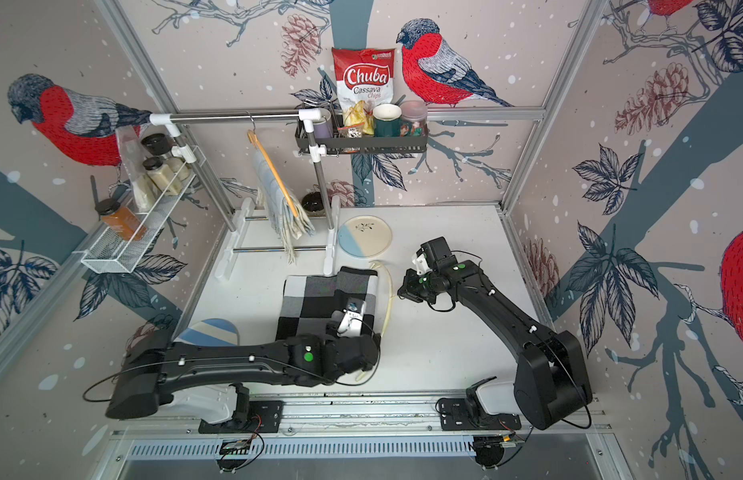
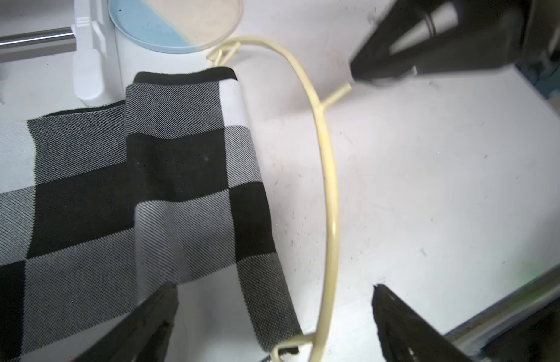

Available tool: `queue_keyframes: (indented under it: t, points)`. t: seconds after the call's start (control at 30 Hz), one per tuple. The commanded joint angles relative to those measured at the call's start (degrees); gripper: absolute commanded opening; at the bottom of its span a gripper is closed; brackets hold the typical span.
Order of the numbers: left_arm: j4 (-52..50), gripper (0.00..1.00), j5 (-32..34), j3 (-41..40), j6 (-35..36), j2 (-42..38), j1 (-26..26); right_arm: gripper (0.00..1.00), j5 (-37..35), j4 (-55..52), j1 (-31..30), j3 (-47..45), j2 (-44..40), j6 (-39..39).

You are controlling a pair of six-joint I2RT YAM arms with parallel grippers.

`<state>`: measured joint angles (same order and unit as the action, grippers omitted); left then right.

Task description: Hang the scarf on the hanger

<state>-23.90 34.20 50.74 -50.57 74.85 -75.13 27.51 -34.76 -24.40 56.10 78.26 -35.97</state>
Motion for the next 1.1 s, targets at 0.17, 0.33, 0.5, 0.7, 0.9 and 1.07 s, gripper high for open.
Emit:
queue_keyframes:
  t: [0.17, 0.33, 0.5, 0.7, 0.9, 1.07]
  points:
    - [7.13, 0.95, -19.47, -8.90, 7.06, -4.55, 21.35, 0.00, 0.99, 0.05, 1.66, -3.37, -0.34, 1.17]
    - [14.23, 0.89, -29.12, -9.60, 9.99, 2.62, 28.34, 0.00, 1.23, 0.15, 2.06, -4.17, -0.33, 1.56]
    - [16.56, 0.78, -33.66, -6.54, 11.37, 12.34, 30.50, 0.00, 1.52, 0.39, 2.05, -4.67, -0.21, 1.78]
    - [18.02, 0.51, -34.20, -5.64, 11.69, 17.96, 31.54, 0.00, 1.37, -0.04, 2.02, -5.31, -0.82, 2.17]
    - [13.74, 0.00, -31.87, -4.56, 14.16, 15.01, 32.01, 0.00, 3.07, 0.10, 2.26, -6.16, -2.15, 1.45]
    - [7.47, 0.00, -31.85, -2.87, 16.78, 4.82, 32.58, 0.00, 7.59, 1.61, 2.51, -7.25, -5.75, -1.68]
